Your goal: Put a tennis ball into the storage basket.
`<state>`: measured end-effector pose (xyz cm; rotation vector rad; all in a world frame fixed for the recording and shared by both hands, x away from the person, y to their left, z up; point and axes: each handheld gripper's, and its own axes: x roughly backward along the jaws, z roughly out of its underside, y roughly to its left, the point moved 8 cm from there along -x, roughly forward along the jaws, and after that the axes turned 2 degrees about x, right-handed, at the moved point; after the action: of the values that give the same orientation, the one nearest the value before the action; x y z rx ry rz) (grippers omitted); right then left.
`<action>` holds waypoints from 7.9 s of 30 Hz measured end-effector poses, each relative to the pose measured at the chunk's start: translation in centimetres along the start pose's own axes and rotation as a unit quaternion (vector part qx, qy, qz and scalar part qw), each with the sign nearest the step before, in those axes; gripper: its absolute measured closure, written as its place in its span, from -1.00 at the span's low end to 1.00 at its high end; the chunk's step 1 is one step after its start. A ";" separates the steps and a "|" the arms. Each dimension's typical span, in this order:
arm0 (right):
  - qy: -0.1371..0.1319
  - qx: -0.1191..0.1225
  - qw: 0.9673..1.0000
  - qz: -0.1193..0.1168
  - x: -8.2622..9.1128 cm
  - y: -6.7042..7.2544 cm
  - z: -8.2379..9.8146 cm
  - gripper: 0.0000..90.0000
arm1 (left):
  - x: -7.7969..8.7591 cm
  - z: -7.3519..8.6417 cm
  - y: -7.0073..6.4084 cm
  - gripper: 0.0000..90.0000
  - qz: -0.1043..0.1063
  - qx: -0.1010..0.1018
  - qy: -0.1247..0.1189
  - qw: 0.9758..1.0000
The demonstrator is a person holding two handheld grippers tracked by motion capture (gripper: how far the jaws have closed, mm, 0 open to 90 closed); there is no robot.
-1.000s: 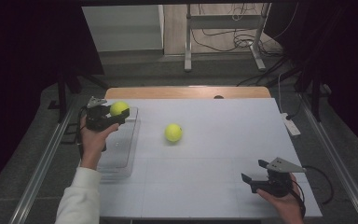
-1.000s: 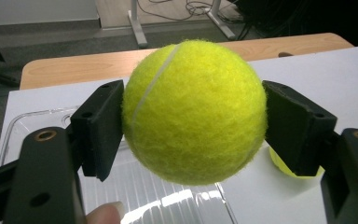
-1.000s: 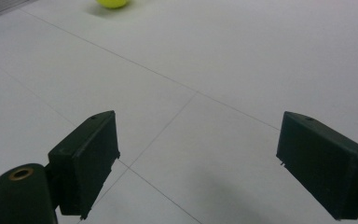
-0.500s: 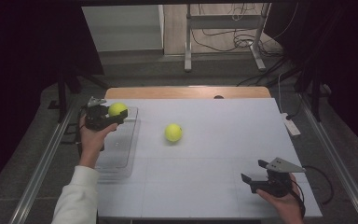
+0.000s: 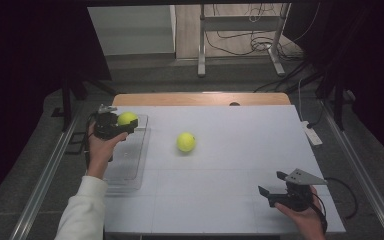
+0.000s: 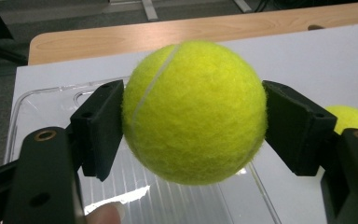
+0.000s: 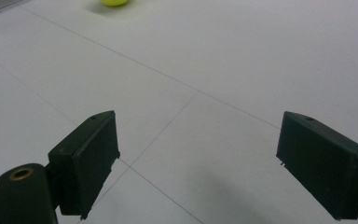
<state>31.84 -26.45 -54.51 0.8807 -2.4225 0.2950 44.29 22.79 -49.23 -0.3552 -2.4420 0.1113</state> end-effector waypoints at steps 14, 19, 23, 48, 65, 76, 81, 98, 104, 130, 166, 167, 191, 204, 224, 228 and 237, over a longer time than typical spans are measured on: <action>-0.001 0.000 1.000 -0.002 0.0 0.0 0.0 -0.71 | -1.2 0.3 0.7 -0.41 -0.014 -0.004 0.025 1.000; -0.001 0.000 1.000 -0.001 0.0 0.0 0.0 -0.71 | -1.8 0.6 1.1 -0.41 -0.019 -0.005 0.040 0.999; 0.000 0.000 1.000 -0.001 0.0 0.0 0.0 -0.71 | -2.1 0.8 1.3 -0.41 -0.022 -0.004 0.047 0.999; 0.001 -0.001 1.000 -0.002 -0.1 0.0 0.1 -0.71 | -4.4 1.7 1.7 -0.41 -0.039 -0.010 0.076 0.996; 0.001 -0.002 1.000 -0.003 -0.1 -0.1 0.1 -0.71 | -5.6 2.6 2.2 -0.42 -0.052 -0.009 0.108 0.993; 0.002 -0.001 1.000 -0.005 -0.1 -0.1 0.2 -0.71 | -6.0 2.8 2.2 -0.42 -0.058 -0.004 0.112 0.992; 0.003 -0.002 1.000 -0.004 -0.1 -0.1 0.2 -0.71 | -5.6 2.2 2.2 -0.62 -0.061 -0.007 0.092 0.994; 0.003 -0.005 1.000 -0.001 -0.1 -0.2 0.2 -0.71 | -1.9 1.0 -0.6 -0.67 0.029 -0.005 0.046 0.999; 0.005 -0.006 1.000 -0.002 -0.1 0.0 0.3 -0.71 | -0.7 1.1 -1.4 -0.66 0.045 -0.016 0.026 0.999; 0.006 -0.005 1.000 -0.006 -0.4 0.0 0.2 -0.71 | 2.5 2.6 -4.0 -0.65 0.101 -0.028 -0.003 0.994; 0.010 -0.004 1.000 -0.013 -1.0 0.0 0.2 -0.71 | 3.6 2.2 -9.9 -0.67 0.165 -0.067 -0.021 0.984; 0.009 -0.004 1.000 -0.014 -1.0 0.0 0.2 -0.71 | 3.5 2.2 -10.0 -0.67 0.166 -0.070 -0.020 0.983; 0.005 -0.006 1.000 -0.010 -0.6 0.0 0.2 -0.71 | 2.3 2.1 -12.5 -0.67 0.177 -0.099 -0.004 0.979; 0.003 -0.004 1.000 -0.008 -0.4 0.2 0.2 -0.71 | 1.0 1.8 -14.2 -0.68 0.177 -0.113 0.026 0.977; 0.004 -0.003 1.000 -0.010 -0.4 0.2 0.2 -0.71 | -1.4 1.9 -14.8 -0.70 0.176 -0.121 0.072 0.974; 0.006 -0.003 1.000 -0.008 -0.4 0.1 0.3 -0.71 | -1.8 1.8 -15.0 -0.71 0.176 -0.120 0.077 0.974; 0.004 -0.002 1.000 -0.011 -0.4 0.2 0.2 -0.71 | -2.8 1.8 -15.3 -0.72 0.170 -0.119 0.092 0.974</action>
<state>31.89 -26.21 -54.92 0.9018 -2.4043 0.2837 41.82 7.33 -49.74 -0.8523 -2.1950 -0.0674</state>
